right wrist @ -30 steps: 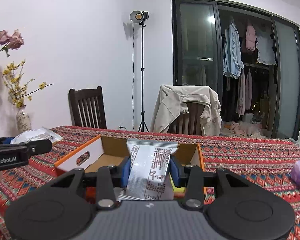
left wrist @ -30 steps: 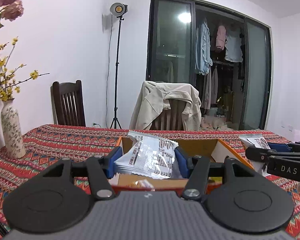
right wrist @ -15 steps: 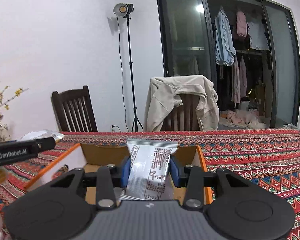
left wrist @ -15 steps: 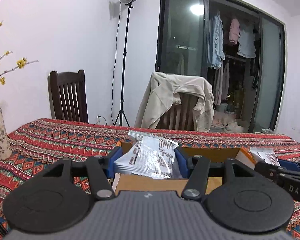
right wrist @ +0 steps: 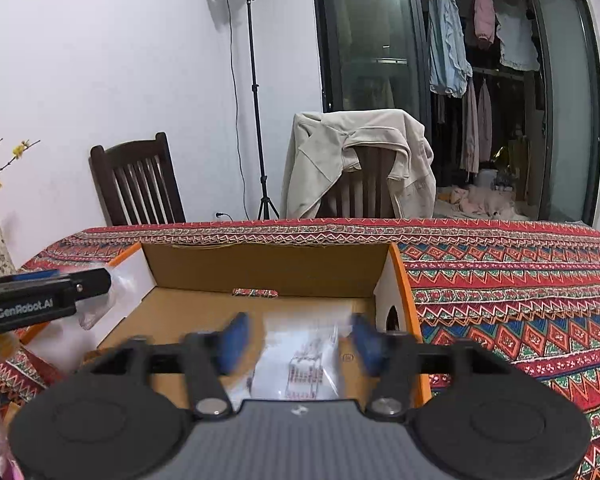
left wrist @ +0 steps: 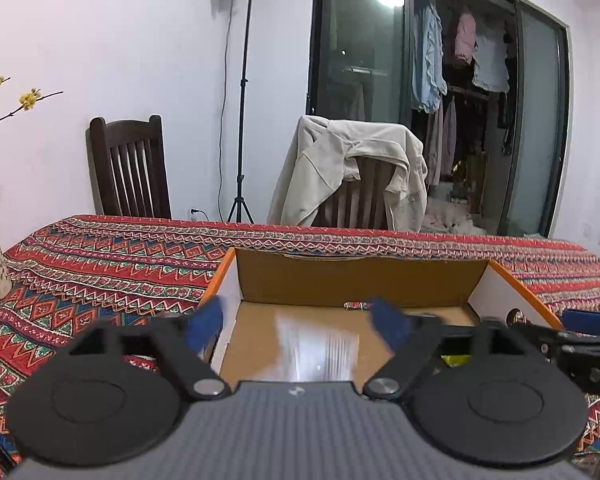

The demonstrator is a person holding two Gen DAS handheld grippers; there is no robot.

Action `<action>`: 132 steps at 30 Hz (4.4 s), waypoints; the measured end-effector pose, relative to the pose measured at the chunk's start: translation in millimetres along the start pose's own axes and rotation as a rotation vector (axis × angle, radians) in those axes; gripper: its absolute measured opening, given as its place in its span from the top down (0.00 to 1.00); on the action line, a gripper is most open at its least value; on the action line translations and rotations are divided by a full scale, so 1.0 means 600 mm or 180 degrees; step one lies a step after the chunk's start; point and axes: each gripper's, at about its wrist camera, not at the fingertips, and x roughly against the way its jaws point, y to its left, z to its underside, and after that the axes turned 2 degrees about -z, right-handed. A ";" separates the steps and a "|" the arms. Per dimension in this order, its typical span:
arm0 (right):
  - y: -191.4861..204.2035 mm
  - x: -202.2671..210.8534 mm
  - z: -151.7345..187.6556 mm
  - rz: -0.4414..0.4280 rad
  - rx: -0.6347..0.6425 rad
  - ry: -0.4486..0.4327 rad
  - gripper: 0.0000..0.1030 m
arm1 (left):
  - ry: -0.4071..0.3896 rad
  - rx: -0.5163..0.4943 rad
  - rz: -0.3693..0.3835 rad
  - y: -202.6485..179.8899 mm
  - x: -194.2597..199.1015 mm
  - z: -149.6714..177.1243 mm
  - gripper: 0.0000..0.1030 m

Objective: Organize snacks
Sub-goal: 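Lower both white packets into the cardboard box and open both grippers, then return both tools to the pile and grasp the silver-red packet with the right gripper, then grasp a pink packet with the left gripper while the right holds the silver packet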

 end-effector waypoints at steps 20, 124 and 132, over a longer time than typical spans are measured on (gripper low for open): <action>0.001 0.048 0.002 -0.0006 -0.0039 -0.0287 0.00 | -0.0100 0.0145 0.0032 0.010 0.032 -0.005 0.00; -0.022 0.213 0.158 -0.0153 0.0182 -0.0283 0.41 | 0.0589 -0.0004 0.0027 0.054 0.209 0.156 0.00; -0.021 0.224 0.158 -0.0212 0.0210 -0.0344 0.41 | 0.0832 -0.0138 0.0016 0.034 0.198 0.174 0.00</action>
